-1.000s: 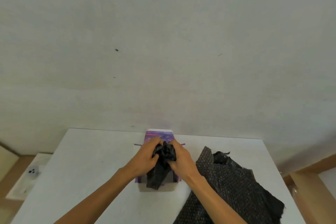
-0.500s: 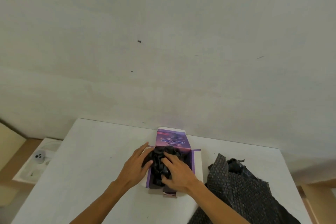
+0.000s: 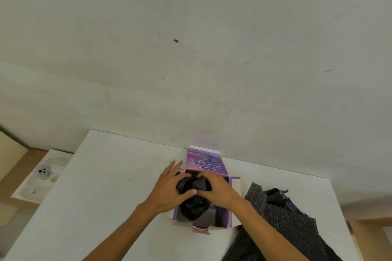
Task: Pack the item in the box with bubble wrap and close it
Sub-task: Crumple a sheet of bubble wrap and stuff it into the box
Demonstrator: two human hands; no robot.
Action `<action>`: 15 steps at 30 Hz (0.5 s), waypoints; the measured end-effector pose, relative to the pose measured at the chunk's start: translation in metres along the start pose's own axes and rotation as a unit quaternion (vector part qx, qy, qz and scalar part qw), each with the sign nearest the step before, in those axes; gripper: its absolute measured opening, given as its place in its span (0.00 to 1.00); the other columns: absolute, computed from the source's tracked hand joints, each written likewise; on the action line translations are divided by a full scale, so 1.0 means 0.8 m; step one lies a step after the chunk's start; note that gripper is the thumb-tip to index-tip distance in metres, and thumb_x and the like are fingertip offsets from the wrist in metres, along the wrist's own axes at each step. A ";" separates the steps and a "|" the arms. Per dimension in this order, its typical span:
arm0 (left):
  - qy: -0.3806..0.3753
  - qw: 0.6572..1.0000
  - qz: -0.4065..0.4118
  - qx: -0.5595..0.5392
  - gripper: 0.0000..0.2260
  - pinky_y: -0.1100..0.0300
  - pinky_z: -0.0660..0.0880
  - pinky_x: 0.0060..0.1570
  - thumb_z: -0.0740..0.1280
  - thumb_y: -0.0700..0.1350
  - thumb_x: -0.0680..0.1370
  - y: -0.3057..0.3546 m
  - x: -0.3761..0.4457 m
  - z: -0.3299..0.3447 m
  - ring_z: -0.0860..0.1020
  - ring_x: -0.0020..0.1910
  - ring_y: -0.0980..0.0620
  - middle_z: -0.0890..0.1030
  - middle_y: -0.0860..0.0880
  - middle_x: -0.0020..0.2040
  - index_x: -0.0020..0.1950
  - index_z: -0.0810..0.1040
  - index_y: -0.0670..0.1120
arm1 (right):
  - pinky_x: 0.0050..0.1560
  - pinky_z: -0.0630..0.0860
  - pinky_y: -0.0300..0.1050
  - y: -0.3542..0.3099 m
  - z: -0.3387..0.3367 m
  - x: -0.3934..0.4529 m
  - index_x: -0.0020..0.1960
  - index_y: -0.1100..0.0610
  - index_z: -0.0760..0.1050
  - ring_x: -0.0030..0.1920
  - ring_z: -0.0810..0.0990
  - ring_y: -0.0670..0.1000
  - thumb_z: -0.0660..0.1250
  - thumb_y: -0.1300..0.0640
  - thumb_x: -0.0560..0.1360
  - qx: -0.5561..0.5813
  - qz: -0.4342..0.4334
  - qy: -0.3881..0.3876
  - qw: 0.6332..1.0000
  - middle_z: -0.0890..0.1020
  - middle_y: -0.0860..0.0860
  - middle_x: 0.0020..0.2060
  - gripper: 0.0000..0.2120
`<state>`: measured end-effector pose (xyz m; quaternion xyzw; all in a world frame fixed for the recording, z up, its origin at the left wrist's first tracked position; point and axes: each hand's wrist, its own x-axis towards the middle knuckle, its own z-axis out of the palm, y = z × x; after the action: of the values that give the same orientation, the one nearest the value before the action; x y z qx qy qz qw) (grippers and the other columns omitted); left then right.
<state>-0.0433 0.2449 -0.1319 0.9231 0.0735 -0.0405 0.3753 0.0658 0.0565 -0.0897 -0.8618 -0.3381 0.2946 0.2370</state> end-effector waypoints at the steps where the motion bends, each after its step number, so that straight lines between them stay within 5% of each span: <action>1: -0.011 1.000 0.015 0.003 0.25 0.52 0.52 0.74 0.63 0.70 0.73 0.006 0.002 -0.003 0.50 0.77 0.58 0.57 0.63 0.75 0.66 0.73 0.60 | 0.61 0.76 0.39 -0.003 -0.014 -0.008 0.62 0.44 0.71 0.58 0.77 0.46 0.72 0.44 0.75 0.032 0.012 0.014 0.999 0.78 0.44 0.58 0.19; 4: -0.019 0.999 0.041 0.014 0.09 0.59 0.75 0.61 0.67 0.58 0.78 0.034 0.010 -0.014 0.76 0.60 0.56 0.78 0.56 0.62 0.53 0.73 0.57 | 0.59 0.74 0.36 -0.011 -0.055 -0.027 0.68 0.43 0.67 0.57 0.77 0.46 0.76 0.44 0.72 0.060 0.031 0.013 0.998 0.77 0.43 0.57 0.28; 6: -0.009 0.998 0.046 0.049 0.06 0.65 0.75 0.51 0.66 0.51 0.80 0.050 0.015 -0.024 0.77 0.49 0.55 0.81 0.52 0.55 0.48 0.69 0.56 | 0.62 0.74 0.42 -0.014 -0.075 -0.036 0.71 0.44 0.66 0.59 0.77 0.48 0.77 0.45 0.70 0.028 0.028 -0.034 0.999 0.78 0.44 0.58 0.33; 9: 0.015 0.990 0.090 0.108 0.03 0.60 0.78 0.55 0.63 0.46 0.82 0.060 0.019 -0.021 0.77 0.55 0.50 0.77 0.49 0.60 0.54 0.70 0.51 | 0.58 0.74 0.45 -0.012 -0.079 -0.044 0.68 0.47 0.70 0.59 0.78 0.53 0.75 0.47 0.72 -0.134 0.017 -0.067 0.989 0.79 0.49 0.61 0.27; 11: 0.006 0.979 0.115 0.169 0.14 0.54 0.78 0.59 0.66 0.50 0.80 0.061 0.018 -0.007 0.76 0.61 0.47 0.74 0.47 0.65 0.65 0.70 0.50 | 0.55 0.74 0.48 -0.006 -0.060 -0.044 0.68 0.49 0.70 0.59 0.79 0.56 0.70 0.51 0.77 -0.254 -0.004 -0.029 0.967 0.79 0.53 0.62 0.21; 15: -0.026 0.944 0.136 0.299 0.22 0.51 0.73 0.65 0.73 0.52 0.75 0.047 0.018 0.022 0.75 0.65 0.45 0.77 0.46 0.66 0.67 0.75 0.50 | 0.58 0.76 0.52 0.011 0.000 -0.039 0.75 0.54 0.61 0.60 0.79 0.60 0.68 0.58 0.78 -0.351 -0.006 -0.011 0.936 0.73 0.58 0.67 0.29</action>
<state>-0.0234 0.2075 -0.1205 0.9927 -0.0782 -0.0330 0.0857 0.0511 0.0282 -0.0841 -0.8846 -0.4281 0.1652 -0.0826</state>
